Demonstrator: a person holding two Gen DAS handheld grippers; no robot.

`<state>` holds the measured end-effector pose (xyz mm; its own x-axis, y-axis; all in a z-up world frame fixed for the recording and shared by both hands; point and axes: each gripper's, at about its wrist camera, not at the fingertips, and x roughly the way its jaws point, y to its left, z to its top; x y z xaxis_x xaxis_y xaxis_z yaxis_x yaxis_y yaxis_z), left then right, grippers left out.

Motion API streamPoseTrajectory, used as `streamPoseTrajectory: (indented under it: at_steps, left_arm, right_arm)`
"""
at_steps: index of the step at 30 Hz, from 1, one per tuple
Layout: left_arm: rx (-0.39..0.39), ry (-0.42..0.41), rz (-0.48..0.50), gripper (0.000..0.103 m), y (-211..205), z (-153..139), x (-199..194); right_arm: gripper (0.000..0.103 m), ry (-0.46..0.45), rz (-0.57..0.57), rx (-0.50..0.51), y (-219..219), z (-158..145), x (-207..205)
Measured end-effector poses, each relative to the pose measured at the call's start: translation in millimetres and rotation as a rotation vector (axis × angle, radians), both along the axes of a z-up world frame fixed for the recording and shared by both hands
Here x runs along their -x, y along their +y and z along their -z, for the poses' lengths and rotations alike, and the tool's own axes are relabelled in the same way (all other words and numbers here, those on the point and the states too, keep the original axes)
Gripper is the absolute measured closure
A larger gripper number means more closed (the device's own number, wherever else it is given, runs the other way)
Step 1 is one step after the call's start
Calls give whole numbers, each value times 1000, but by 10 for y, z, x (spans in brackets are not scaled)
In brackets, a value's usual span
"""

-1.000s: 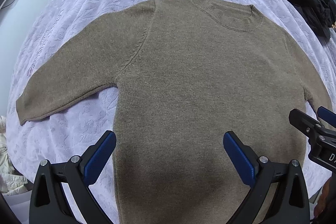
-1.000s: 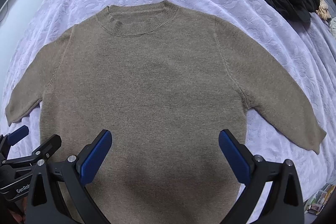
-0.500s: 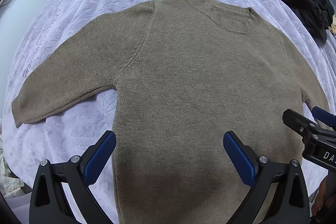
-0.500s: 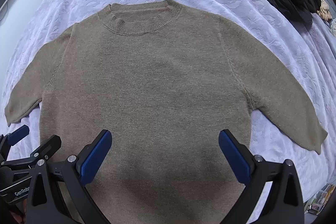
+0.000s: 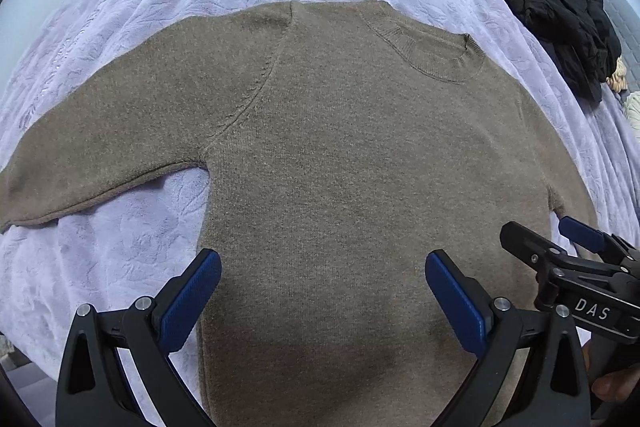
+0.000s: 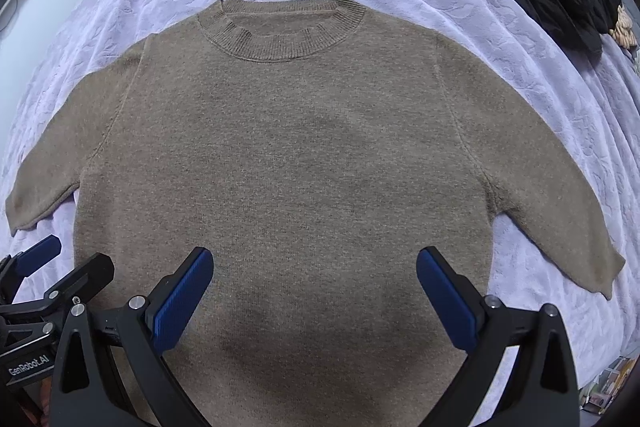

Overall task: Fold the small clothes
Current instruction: 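Grasp the sweater sleeve cuff with the left gripper and lift it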

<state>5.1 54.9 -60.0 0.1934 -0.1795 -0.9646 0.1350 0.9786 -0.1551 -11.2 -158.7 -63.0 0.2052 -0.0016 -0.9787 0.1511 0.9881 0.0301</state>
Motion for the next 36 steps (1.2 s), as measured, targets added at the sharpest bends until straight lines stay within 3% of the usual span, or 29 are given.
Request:
streamPoseTrajectory:
  at_steps: [6, 11, 19, 23, 27, 28, 30, 31, 33, 34, 36]
  left_arm:
    - [144, -2, -36, 1, 215, 9, -18]
    - [267, -54, -243, 1, 1005, 23, -149]
    - [352, -92, -606, 1, 2665, 428, -8]
    - [433, -121, -699, 1, 3076, 675, -75]
    - [502, -149, -765, 1, 3219, 838, -227]
    - [498, -168, -777, 4, 3218, 839, -247]
    - [478, -193, -784, 31, 3217, 822, -248]
    - [476, -198, -787, 40, 3248, 814, -230]
    - [505, -209, -780, 83, 3283, 794, -209]
    - [541, -224, -760, 92, 3295, 810, -194]
    - [535, -244, -752, 95, 3298, 764, -185]
  right_arm:
    - [1, 0, -19, 5, 138, 12, -18]
    - [1, -7, -62, 3, 331, -22, -15]
    - [1, -7, -116, -23, 655, -28, -50]
    - [1, 11, -145, -24, 831, 34, -51]
    - [1, 33, -175, -16, 1008, 116, -58]
    - [1, 37, -181, -16, 1047, 129, -57]
    - [1, 38, -196, -15, 1122, 142, -61]
    - [1, 37, -203, -14, 1158, 145, -62]
    - [1, 36, -210, -19, 1205, 150, -61]
    - [1, 36, -212, -24, 1220, 154, -60]
    - [1, 34, -214, -33, 1231, 153, -65]
